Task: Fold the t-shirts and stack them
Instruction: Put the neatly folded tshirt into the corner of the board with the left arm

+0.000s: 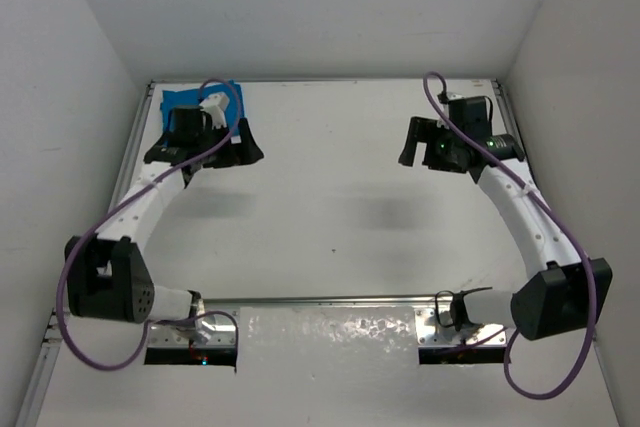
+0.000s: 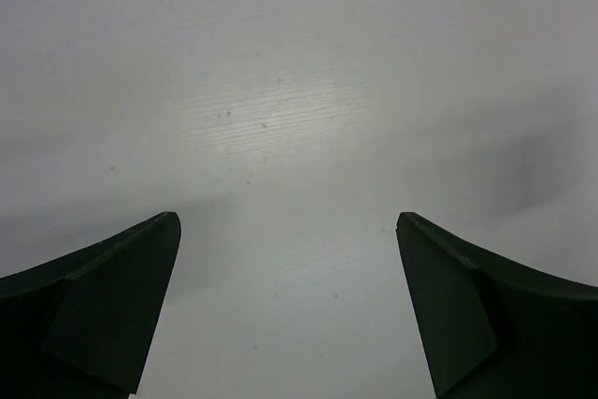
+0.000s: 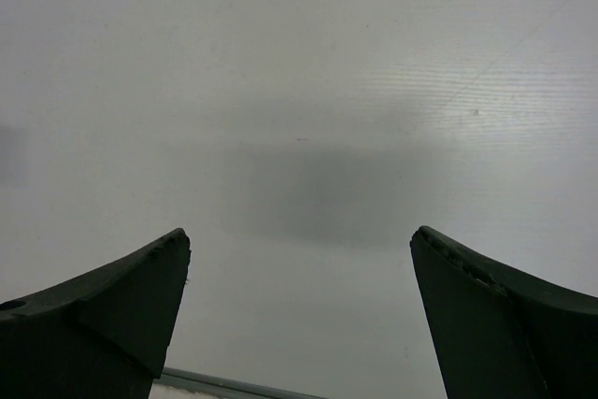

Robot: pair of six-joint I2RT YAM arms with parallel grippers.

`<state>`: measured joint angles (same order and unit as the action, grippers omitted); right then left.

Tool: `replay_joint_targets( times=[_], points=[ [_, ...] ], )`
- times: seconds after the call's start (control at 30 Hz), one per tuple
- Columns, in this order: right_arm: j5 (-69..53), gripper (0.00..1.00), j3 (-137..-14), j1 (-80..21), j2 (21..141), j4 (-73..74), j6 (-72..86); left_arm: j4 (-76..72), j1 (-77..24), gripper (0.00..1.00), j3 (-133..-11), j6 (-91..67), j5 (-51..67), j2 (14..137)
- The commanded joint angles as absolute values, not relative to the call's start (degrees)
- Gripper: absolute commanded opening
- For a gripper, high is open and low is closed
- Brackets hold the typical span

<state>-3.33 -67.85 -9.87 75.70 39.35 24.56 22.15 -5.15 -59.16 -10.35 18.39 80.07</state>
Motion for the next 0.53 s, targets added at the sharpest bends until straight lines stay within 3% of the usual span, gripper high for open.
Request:
replay_joint_targets(
  times=[0.0,0.5],
  points=[
    [-2.02,0.99,-66.80,-9.67,71.29,39.91,27.16,18.01,-4.83,1.00,-59.59,-10.72,24.08,72.78],
    [-5.01,0.99,-63.28,-9.67,66.80,36.12,25.14,19.16,-6.68,1.00,-55.46,-12.57,27.68,68.12]
  ],
)
